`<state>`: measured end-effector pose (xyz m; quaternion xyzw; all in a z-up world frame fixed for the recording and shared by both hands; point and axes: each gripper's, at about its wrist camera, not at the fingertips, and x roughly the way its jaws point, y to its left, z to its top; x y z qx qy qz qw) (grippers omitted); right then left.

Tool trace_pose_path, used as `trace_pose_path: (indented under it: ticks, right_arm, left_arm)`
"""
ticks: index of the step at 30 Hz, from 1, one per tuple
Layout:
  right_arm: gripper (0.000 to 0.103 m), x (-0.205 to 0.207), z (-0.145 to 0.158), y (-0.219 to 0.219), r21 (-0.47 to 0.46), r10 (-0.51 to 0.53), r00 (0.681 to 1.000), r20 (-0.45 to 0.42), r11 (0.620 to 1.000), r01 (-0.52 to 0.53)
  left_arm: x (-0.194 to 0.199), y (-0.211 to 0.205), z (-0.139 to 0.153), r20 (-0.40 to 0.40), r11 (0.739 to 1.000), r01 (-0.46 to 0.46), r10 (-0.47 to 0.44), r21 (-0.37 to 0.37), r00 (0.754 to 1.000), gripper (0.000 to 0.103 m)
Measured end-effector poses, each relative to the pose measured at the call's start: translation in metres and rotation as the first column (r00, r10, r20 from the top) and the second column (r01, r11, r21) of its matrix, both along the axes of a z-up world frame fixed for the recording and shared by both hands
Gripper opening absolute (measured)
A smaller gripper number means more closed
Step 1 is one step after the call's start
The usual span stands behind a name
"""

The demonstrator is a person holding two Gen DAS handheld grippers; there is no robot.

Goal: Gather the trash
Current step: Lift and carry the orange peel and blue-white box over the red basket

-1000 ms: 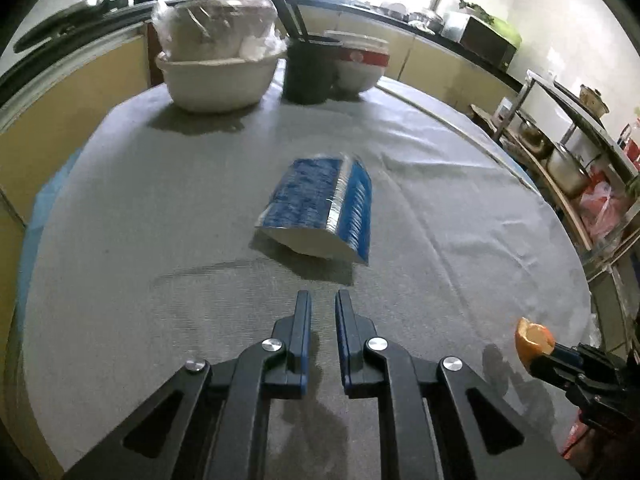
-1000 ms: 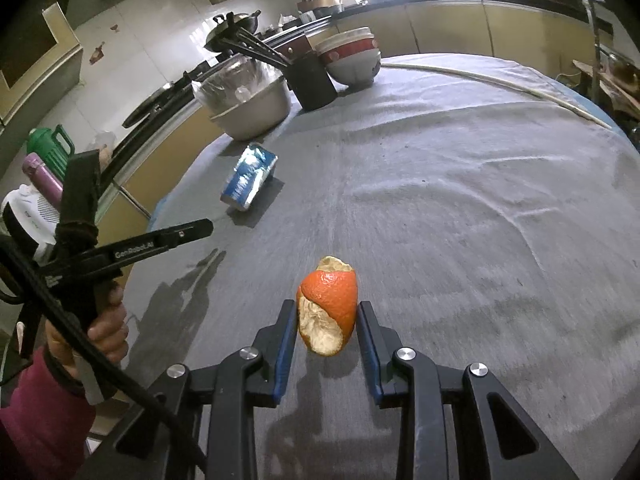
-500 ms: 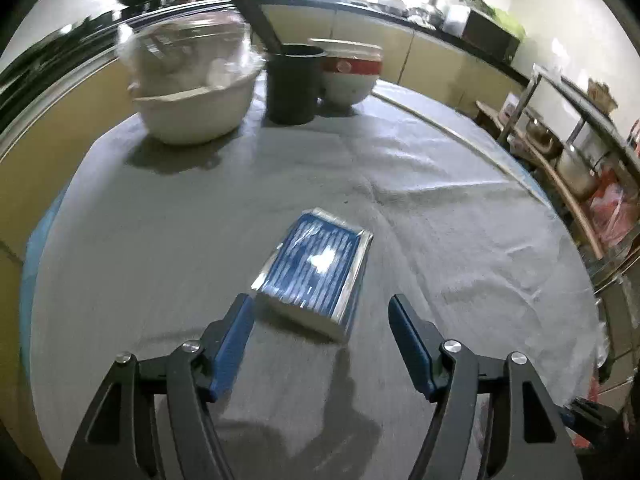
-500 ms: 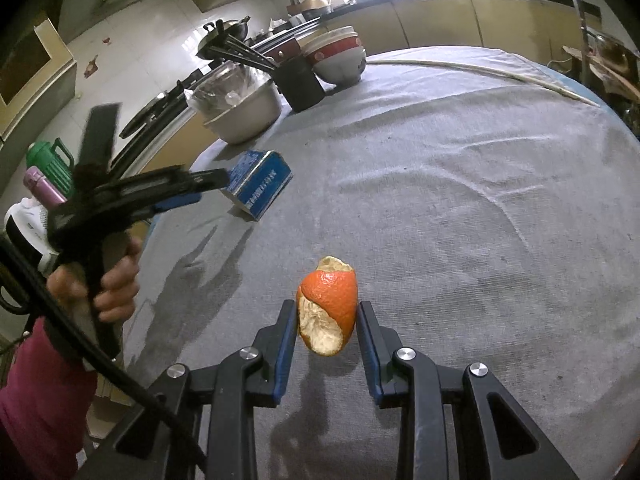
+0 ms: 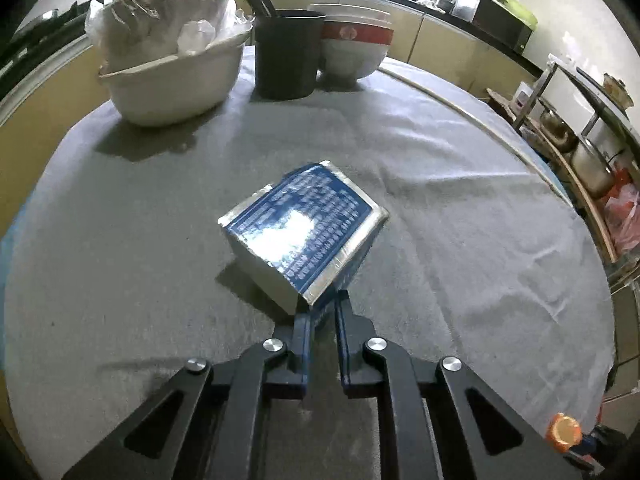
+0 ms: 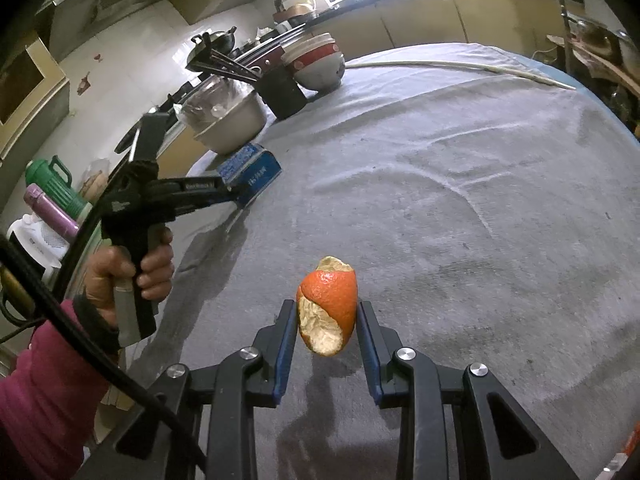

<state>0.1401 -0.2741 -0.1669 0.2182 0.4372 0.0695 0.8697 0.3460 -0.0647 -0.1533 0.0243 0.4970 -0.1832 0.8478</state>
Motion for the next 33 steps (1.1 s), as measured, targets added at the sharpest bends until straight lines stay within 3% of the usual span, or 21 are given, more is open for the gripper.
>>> trace_pose_path:
  ticks: [8, 16, 17, 18, 20, 23, 33]
  right_arm:
    - [0.032, -0.015, 0.007, -0.01, 0.009, -0.02, 0.999, 0.025, 1.0, 0.02]
    - [0.032, -0.024, 0.009, -0.014, 0.042, -0.031, 0.999, 0.029, 0.999, 0.029]
    - [0.032, -0.025, 0.01, -0.014, 0.041, -0.03, 0.999, 0.032, 0.999, 0.029]
    - [0.032, -0.027, 0.011, -0.014, 0.039, -0.03, 0.999, 0.035, 0.999, 0.028]
    - [0.032, -0.03, 0.012, -0.015, 0.04, -0.031, 0.999, 0.036, 0.999, 0.03]
    - [0.032, -0.033, 0.008, -0.016, 0.041, -0.037, 0.999, 0.023, 0.999, 0.036]
    - [0.032, -0.023, -0.003, -0.019, 0.044, -0.045, 0.999, -0.015, 0.998, 0.045]
  left_arm:
    - [-0.032, 0.016, 0.015, 0.042, 0.999, 0.022, -0.021, -0.036, 0.999, 0.004]
    - [-0.061, 0.04, 0.03, 0.059, 0.999, -0.003, 0.006, -0.041, 0.998, 0.003]
    - [-0.059, 0.043, 0.034, 0.062, 0.999, -0.015, 0.017, -0.038, 0.998, 0.01]
    - [-0.055, 0.044, 0.035, 0.055, 0.999, -0.02, 0.022, -0.035, 0.998, 0.035]
    - [-0.044, 0.049, 0.039, 0.042, 0.998, -0.042, 0.043, -0.041, 0.998, 0.073]
    - [-0.029, 0.046, 0.045, 0.065, 0.997, -0.023, 0.027, -0.071, 0.998, 0.077]
    - [0.028, -0.005, 0.017, 0.023, 0.99, 0.099, -0.102, 0.096, 0.995, 0.077]
